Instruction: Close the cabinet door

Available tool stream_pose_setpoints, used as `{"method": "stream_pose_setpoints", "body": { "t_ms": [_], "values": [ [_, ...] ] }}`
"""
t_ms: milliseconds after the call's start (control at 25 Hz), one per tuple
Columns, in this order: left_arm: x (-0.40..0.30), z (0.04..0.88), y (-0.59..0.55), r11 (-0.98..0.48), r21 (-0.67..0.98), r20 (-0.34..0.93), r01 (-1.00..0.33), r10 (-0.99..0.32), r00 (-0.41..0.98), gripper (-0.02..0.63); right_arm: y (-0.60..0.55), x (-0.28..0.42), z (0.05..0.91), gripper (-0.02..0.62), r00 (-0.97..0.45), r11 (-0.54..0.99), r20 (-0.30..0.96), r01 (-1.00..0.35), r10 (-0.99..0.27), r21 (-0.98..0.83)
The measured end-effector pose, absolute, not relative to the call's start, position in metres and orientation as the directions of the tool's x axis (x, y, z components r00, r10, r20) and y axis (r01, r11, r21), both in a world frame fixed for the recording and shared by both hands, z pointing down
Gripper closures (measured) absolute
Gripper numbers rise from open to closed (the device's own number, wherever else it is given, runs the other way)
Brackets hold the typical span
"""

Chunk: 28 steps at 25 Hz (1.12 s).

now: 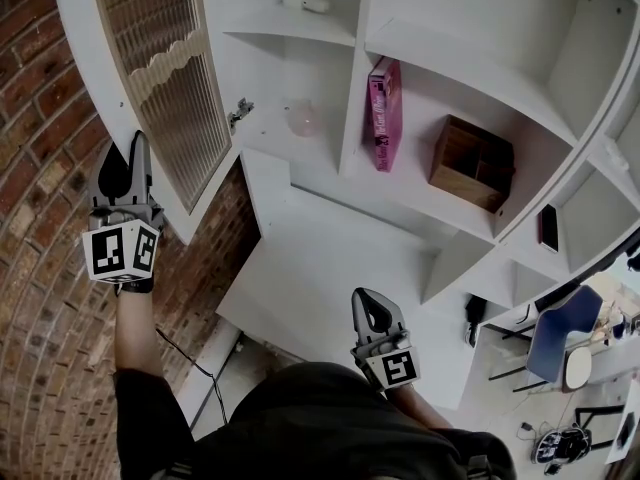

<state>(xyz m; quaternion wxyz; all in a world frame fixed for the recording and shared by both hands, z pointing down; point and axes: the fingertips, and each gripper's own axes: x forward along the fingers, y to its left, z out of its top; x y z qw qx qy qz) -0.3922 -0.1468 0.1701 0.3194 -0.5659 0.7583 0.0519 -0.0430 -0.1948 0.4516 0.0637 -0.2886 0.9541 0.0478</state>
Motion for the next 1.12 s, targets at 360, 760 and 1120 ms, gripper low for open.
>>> {"method": "stream_pose_setpoints", "body": {
  "t_ms": [360,760,1120],
  "values": [
    [-0.355,0.170,-0.156,0.343,-0.297,-0.540,-0.891,-0.830,-0.139,0.509,-0.192,-0.026,0.455,0.595,-0.815,0.817,-0.146,-0.573,-0.561,0.057],
    [-0.329,0.170,-0.166,0.326,-0.290,-0.546,-0.900,-0.829,-0.124,0.500,-0.191,0.002,0.457,0.595,-0.778,0.780,-0.150,-0.623,-0.610,0.056],
    [-0.298,0.170,-0.181,0.295,-0.295,-0.552,-0.909,-0.829,-0.090,0.480,-0.189,0.017,0.459,0.595,-0.750,0.752,-0.151,-0.657,-0.644,0.056]
  ]
}}
